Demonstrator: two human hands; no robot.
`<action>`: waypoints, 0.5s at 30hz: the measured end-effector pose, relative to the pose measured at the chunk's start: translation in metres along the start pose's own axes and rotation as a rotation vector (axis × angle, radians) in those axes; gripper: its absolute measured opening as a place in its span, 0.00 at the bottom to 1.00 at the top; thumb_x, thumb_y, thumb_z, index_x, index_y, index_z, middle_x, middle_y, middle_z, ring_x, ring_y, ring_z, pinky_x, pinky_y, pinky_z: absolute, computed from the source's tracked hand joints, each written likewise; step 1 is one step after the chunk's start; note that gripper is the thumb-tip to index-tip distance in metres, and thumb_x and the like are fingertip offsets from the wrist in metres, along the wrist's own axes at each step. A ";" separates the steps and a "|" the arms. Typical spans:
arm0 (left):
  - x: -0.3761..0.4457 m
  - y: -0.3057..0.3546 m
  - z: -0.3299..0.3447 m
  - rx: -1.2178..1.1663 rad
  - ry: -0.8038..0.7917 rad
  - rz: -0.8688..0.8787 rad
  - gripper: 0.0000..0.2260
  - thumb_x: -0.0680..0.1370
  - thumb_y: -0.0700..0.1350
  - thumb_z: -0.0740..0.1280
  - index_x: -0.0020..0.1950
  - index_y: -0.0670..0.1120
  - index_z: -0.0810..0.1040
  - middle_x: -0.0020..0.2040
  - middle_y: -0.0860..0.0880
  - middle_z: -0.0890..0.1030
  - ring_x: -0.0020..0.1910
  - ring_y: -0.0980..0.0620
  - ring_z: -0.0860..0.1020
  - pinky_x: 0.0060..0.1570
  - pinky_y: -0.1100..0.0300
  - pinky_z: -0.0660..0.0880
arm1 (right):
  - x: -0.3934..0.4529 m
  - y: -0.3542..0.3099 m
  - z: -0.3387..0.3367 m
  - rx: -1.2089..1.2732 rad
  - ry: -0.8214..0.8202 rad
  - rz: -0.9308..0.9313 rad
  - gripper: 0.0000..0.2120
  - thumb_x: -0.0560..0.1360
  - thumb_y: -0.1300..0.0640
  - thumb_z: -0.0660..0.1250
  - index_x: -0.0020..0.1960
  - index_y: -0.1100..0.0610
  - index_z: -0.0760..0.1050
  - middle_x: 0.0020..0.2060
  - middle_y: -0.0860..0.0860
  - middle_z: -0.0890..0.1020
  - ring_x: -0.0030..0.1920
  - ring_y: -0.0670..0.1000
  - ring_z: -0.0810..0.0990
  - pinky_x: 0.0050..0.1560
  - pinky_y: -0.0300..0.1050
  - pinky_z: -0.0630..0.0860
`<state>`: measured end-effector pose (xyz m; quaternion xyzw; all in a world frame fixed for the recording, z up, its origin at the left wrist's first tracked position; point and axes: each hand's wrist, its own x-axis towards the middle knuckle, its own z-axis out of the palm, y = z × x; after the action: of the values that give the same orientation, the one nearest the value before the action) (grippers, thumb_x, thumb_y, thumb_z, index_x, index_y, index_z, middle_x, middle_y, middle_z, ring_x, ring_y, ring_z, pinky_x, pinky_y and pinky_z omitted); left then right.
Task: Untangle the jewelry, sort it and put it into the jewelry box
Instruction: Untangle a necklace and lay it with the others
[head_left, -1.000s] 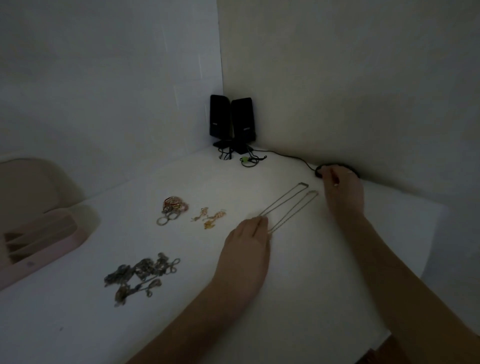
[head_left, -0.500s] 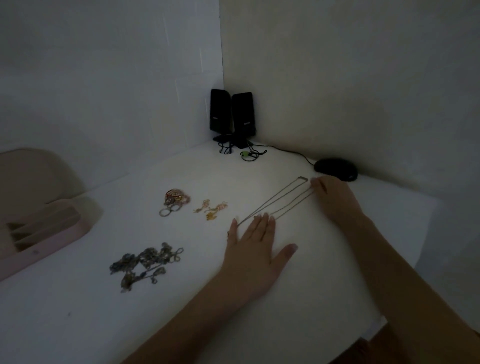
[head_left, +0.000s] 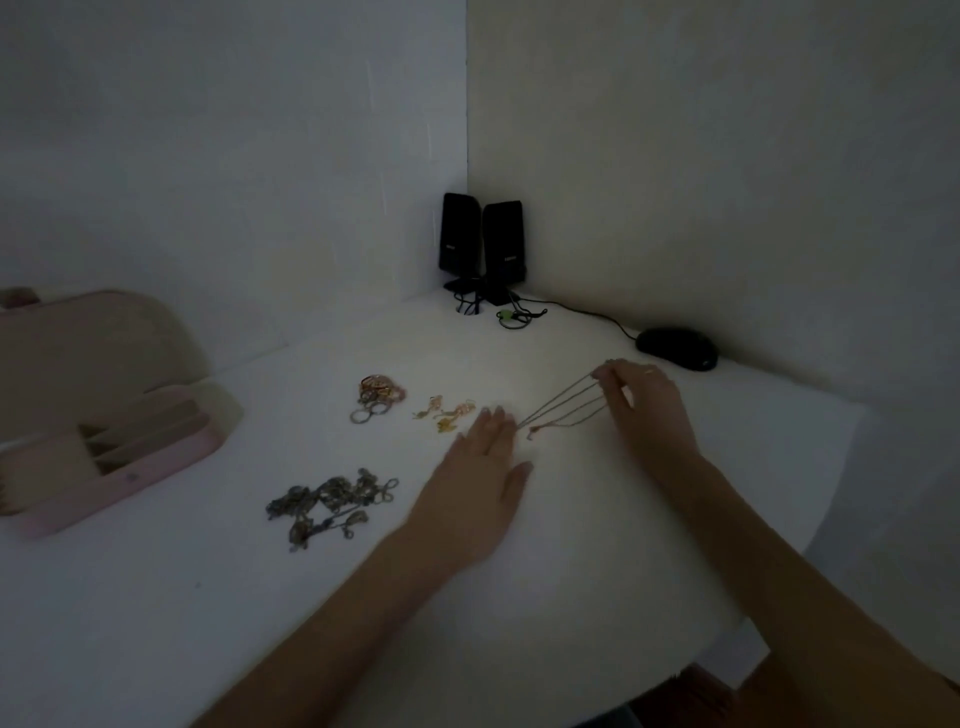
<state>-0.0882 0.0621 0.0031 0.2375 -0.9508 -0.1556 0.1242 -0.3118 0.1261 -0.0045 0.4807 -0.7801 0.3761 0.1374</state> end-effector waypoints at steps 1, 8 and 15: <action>-0.009 -0.009 -0.010 0.027 0.030 -0.008 0.25 0.83 0.50 0.48 0.77 0.44 0.45 0.78 0.49 0.45 0.76 0.54 0.43 0.70 0.64 0.39 | -0.006 -0.017 0.001 0.039 -0.010 -0.044 0.10 0.80 0.55 0.59 0.51 0.56 0.78 0.44 0.53 0.82 0.46 0.53 0.78 0.49 0.50 0.73; -0.084 -0.096 -0.061 0.255 -0.009 -0.334 0.17 0.79 0.47 0.59 0.67 0.44 0.70 0.64 0.46 0.73 0.62 0.45 0.70 0.60 0.52 0.70 | -0.044 -0.151 0.042 0.327 -0.559 -0.328 0.22 0.73 0.48 0.70 0.65 0.51 0.73 0.61 0.46 0.74 0.58 0.44 0.71 0.60 0.33 0.65; -0.094 -0.112 -0.060 0.169 0.164 -0.274 0.11 0.79 0.43 0.59 0.55 0.45 0.79 0.51 0.46 0.77 0.52 0.48 0.71 0.52 0.57 0.69 | -0.039 -0.213 0.093 0.181 -0.780 -0.260 0.13 0.74 0.53 0.68 0.55 0.60 0.80 0.49 0.57 0.80 0.53 0.55 0.77 0.48 0.37 0.67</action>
<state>0.0573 0.0000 0.0035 0.3862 -0.9059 -0.0708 0.1588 -0.0971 0.0301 0.0069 0.6917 -0.6703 0.2126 -0.1645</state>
